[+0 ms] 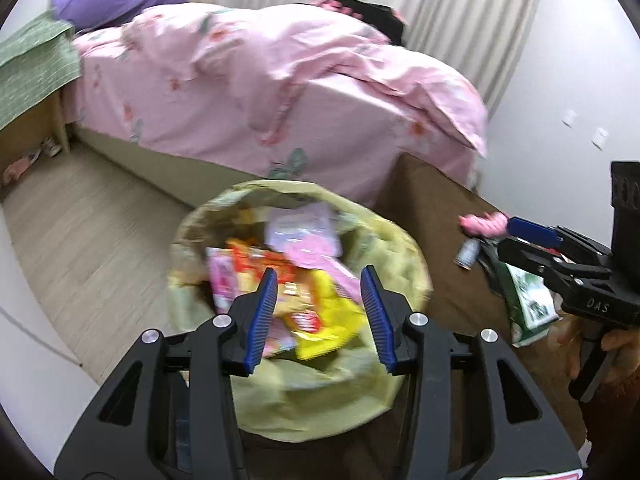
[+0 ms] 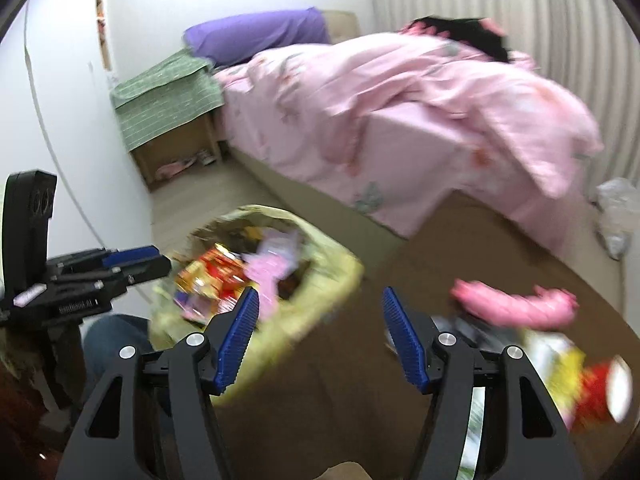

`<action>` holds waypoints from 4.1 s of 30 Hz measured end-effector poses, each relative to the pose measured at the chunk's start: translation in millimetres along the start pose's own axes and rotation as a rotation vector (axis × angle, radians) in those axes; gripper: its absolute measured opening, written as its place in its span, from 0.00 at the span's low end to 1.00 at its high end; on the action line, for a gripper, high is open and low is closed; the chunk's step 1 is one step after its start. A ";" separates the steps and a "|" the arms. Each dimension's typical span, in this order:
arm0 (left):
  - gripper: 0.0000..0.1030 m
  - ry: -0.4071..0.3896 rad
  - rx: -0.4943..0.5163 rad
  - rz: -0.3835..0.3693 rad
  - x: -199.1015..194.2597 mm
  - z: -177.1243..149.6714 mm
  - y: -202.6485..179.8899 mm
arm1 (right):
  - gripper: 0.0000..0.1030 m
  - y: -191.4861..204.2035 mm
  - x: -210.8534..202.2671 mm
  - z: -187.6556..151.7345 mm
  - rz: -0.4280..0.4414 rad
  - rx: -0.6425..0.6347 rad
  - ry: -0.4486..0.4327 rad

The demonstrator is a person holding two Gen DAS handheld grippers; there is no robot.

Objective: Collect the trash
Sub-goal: 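Move both open grippers back toward the green milk bag and red cup, then grasp the green-white milk bag with the left gripper while the right gripper grasps the red paper cup, then carry the milk bag and red cup over the yellow trash bag and open both grippers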

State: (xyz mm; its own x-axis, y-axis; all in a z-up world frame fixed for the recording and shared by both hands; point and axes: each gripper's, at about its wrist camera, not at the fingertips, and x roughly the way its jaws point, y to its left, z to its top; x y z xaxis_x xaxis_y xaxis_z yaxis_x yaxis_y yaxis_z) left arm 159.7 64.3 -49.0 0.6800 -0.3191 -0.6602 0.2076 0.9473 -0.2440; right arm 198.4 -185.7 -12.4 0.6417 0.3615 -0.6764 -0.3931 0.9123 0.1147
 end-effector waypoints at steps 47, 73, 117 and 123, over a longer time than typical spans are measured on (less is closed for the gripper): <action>0.59 0.377 0.142 -0.343 143.6 -5.6 -210.9 | 0.69 -139.0 -104.3 -151.3 -0.383 0.362 -0.057; 0.59 0.269 0.125 -0.316 47.5 -46.3 -140.9 | 0.61 -179.0 -57.3 -85.8 -0.426 0.417 -0.109; 0.64 0.114 0.288 -0.177 -1.4 -5.6 -200.2 | 0.50 -112.0 -180.8 -154.4 -0.301 0.361 -0.181; 0.64 0.056 0.282 -0.179 -30.1 -4.2 -193.4 | 0.50 -89.2 -189.6 -141.4 -0.290 0.296 -0.201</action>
State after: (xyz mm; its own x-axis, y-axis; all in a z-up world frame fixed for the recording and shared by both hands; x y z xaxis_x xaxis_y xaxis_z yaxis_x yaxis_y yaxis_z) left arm 96.1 -109.4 15.0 0.5772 -0.4744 -0.6646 0.5116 0.8445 -0.1585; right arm 18.7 -362.8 2.8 0.8241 0.0863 -0.5598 0.0079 0.9865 0.1636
